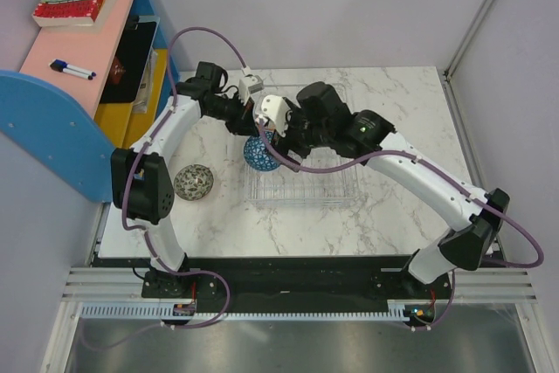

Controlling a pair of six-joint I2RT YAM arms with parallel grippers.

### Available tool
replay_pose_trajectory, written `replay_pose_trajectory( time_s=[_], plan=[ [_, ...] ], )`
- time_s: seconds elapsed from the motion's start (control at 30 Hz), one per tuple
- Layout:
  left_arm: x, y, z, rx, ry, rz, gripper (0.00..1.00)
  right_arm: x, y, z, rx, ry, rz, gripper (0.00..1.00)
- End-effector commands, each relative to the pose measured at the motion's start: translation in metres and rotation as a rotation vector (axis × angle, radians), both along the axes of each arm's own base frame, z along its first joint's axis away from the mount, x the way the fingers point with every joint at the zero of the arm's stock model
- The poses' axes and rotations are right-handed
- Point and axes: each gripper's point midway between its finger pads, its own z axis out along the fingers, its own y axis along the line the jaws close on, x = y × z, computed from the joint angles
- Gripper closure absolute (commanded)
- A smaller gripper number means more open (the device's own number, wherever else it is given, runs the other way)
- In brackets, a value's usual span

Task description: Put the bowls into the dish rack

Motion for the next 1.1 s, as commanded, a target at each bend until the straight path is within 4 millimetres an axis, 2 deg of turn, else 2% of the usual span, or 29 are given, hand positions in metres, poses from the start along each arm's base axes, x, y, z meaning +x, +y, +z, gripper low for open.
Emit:
replay_pose_trajectory(
  time_s=[0.0,0.1,0.17,0.23,0.27,0.47,0.7,1.07],
  plan=[
    [-0.003,-0.008,0.028,-0.027,-0.032,-0.031,0.98,0.000,-0.001,-0.023,-0.252,-0.146,0.044,0.12],
    [-0.004,-0.009,0.029,-0.020,-0.029,-0.036,0.98,-0.002,0.013,-0.041,-0.348,-0.192,0.072,0.13],
    [-0.008,-0.011,0.031,-0.016,-0.026,-0.046,0.98,-0.007,0.025,-0.053,-0.384,-0.193,0.109,0.13],
    [-0.009,-0.012,0.030,-0.010,-0.025,-0.049,0.98,-0.010,0.033,-0.056,-0.389,-0.189,0.126,0.12],
    [-0.010,-0.012,0.030,-0.009,-0.021,-0.048,0.98,-0.013,0.039,-0.066,-0.408,-0.179,0.141,0.13],
    [-0.014,-0.012,0.033,-0.009,-0.022,-0.056,0.98,-0.016,0.054,-0.084,-0.465,-0.185,0.158,0.15],
    [-0.020,-0.013,0.035,-0.010,-0.019,-0.068,0.98,-0.006,0.055,-0.097,-0.536,-0.218,0.144,0.18],
    [-0.023,-0.013,0.035,-0.008,-0.021,-0.077,0.98,0.003,0.051,-0.114,-0.623,-0.230,0.131,0.32]
  ],
)
